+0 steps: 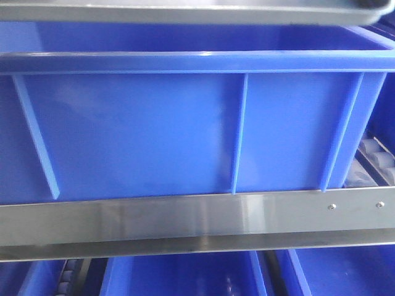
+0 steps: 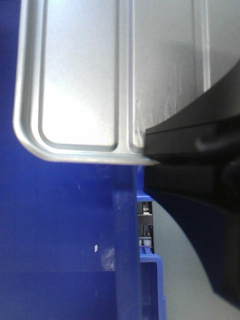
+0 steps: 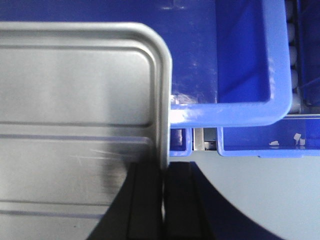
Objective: Grab silver tray and place in blue box
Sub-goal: 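Move the tray over the blue bin and lower it inside with both grippers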
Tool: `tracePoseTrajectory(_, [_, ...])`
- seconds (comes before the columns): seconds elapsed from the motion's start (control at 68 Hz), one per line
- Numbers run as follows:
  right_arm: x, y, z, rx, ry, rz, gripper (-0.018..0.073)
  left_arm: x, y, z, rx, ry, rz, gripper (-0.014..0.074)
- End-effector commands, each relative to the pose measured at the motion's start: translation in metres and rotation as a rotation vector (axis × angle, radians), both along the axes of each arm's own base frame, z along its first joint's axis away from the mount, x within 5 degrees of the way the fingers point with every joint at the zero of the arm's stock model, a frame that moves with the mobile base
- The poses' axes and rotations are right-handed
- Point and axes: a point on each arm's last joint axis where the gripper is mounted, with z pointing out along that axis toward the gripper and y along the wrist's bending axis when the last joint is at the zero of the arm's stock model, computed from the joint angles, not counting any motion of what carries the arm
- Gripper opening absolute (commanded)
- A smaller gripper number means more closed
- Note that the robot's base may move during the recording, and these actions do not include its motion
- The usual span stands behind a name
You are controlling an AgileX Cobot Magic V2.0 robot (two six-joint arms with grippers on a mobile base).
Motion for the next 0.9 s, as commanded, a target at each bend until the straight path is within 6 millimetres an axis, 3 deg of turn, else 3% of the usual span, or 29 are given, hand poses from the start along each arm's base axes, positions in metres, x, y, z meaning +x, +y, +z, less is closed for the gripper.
tracePoseTrajectory(0.0, [0.002,0.004,0.024,0.141,-0.088,0.075,0.0074,0.005,-0.013,0.016,-0.146,-0.017,-0.100,-0.0100])
tracePoseTrajectory(0.338, [0.036,-0.005,0.027,0.193,-0.152,0.035,0.0074,0.051,-0.018,0.026,-0.156,-0.056,-0.137,-0.0100])
tracePoseTrajectory(0.676, [0.087,0.028,0.041,0.189,-0.189,0.084,0.0074,0.089,-0.021,0.028,-0.152,-0.104,-0.117,-0.0100])
tracePoseTrajectory(0.882, [0.126,0.043,0.045,0.217,-0.166,0.107,0.0074,0.127,-0.014,0.026,-0.229,-0.090,-0.124,-0.0100])
